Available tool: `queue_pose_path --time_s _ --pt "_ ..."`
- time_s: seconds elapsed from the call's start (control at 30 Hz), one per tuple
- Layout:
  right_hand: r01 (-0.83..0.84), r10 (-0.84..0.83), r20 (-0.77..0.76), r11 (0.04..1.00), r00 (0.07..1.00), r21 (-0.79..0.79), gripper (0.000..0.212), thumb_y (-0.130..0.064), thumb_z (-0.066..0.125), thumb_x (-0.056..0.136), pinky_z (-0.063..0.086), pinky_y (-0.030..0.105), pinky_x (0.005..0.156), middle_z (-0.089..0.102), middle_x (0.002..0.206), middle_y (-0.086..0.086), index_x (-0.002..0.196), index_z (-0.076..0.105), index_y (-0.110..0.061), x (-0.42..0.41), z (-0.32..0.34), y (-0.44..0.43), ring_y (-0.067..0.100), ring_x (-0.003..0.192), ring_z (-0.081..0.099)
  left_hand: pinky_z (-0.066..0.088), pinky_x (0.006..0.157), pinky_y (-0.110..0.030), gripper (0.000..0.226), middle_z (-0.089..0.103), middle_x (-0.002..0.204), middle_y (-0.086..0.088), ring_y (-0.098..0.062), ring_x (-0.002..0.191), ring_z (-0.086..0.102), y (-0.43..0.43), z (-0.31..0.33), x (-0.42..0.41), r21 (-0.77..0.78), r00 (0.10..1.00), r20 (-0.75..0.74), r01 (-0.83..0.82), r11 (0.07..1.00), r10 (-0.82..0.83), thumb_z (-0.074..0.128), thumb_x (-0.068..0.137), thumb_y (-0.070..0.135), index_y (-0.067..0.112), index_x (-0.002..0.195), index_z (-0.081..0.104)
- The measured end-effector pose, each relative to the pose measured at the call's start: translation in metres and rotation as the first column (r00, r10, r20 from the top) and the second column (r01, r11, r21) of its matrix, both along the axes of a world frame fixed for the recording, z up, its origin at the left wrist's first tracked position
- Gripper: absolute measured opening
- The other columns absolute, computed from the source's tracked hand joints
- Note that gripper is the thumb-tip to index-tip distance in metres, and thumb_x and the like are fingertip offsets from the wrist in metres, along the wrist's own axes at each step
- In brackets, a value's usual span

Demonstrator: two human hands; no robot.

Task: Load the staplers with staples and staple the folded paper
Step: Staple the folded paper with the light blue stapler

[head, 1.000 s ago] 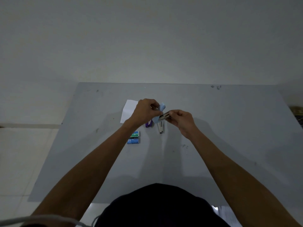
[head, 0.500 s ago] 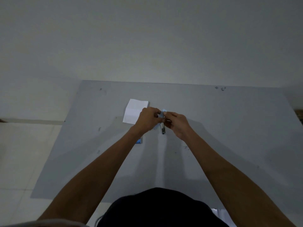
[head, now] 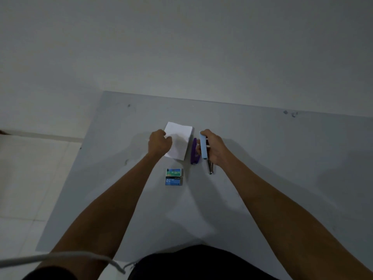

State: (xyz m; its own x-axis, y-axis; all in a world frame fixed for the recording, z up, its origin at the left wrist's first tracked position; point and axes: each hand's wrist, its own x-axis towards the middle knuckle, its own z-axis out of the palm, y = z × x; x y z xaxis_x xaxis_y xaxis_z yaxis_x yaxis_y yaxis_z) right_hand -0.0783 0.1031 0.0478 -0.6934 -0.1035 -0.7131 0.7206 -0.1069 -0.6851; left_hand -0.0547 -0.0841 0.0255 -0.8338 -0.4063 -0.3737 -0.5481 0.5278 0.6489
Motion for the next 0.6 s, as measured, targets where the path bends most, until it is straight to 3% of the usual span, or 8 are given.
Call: queue_pose_path --time_s 0.07,0.17,0.23,0.33,0.43,0.5,0.6 --pt "-0.046 0.047 -0.005 0.997 0.999 0.054 0.021 -0.026 0.061 0.085 0.041 0.032 0.054 0.057 0.073 0.013 0.078 0.057 -0.007 -0.010 -0.004 -0.006 0.022 0.054 0.050 0.057 0.078 -0.050 0.050 0.060 0.115 -0.023 -0.041 0.093 0.064 -0.007 -0.012 -0.012 0.053 0.996 0.036 -0.082 0.995 0.080 0.059 0.078 0.030 -0.005 0.114 0.058" --pt "-0.086 0.093 -0.038 0.984 0.995 0.159 0.028 -0.031 0.066 0.079 0.043 0.030 0.052 0.062 0.082 0.015 0.092 0.058 -0.008 -0.023 -0.016 -0.010 0.022 0.057 0.053 0.057 0.080 -0.051 0.058 0.058 0.117 -0.027 -0.042 0.096 0.062 -0.018 -0.045 -0.032 0.098 0.980 0.117 -0.174 0.980 0.162 0.050 0.065 0.033 -0.007 0.107 0.059" --pt "-0.073 0.083 -0.059 0.984 0.995 0.164 0.028 -0.031 0.068 0.081 0.043 0.027 0.048 0.062 0.074 0.010 0.097 0.056 -0.011 -0.027 -0.020 -0.010 0.019 0.053 0.052 0.056 0.082 -0.045 0.051 0.057 0.118 -0.027 -0.042 0.099 0.061 -0.017 -0.037 -0.034 0.107 0.968 0.173 -0.203 0.973 0.183 0.055 0.073 0.028 -0.007 0.109 0.059" --pt "-0.049 0.071 -0.106 0.979 0.992 0.197 0.020 -0.027 0.062 0.087 0.040 0.024 0.046 0.057 0.067 0.008 0.096 0.053 -0.013 -0.028 -0.024 -0.008 0.017 0.050 0.049 0.048 0.072 -0.033 0.037 0.061 0.112 -0.023 -0.038 0.101 0.061 -0.013 -0.024 -0.035 0.122 0.964 0.189 -0.213 0.969 0.188 0.061 0.082 0.016 -0.009 0.109 0.059" --pt "-0.063 0.135 -0.215 0.949 0.967 0.309 0.008 -0.011 0.050 0.089 0.038 0.023 0.044 0.054 0.070 0.009 0.094 0.054 -0.015 -0.029 -0.027 -0.002 0.018 0.051 0.046 0.050 0.078 -0.038 0.037 0.063 0.112 -0.027 -0.037 0.100 0.062 -0.015 -0.016 -0.040 0.235 0.963 0.173 -0.245 0.941 0.208 0.066 0.083 0.015 -0.011 0.109 0.062" --pt "-0.106 0.266 -0.309 0.886 0.913 0.451 0.021 -0.004 0.047 0.085 0.041 0.026 0.048 0.056 0.075 0.006 0.095 0.058 -0.018 -0.028 -0.028 0.005 0.019 0.056 0.050 0.046 0.071 -0.037 0.032 0.062 0.102 -0.026 -0.029 0.091 0.060 -0.016 -0.005 -0.042 0.320 0.966 0.147 -0.248 0.914 0.211 0.069 0.083 0.012 -0.011 0.103 0.063" --pt "-0.101 0.490 -0.435 0.743 0.755 0.661 0.037 0.005 0.048 0.081 0.045 0.028 0.063 0.052 0.097 0.008 0.106 0.063 -0.017 -0.026 -0.020 0.017 0.022 0.078 0.054 0.035 0.055 -0.025 0.022 0.056 0.095 -0.013 -0.019 0.071 0.052 -0.012 0.020 -0.045 0.427 0.964 0.143 -0.266 0.864 0.226 0.070 0.084 0.010 -0.004 0.099 0.064"
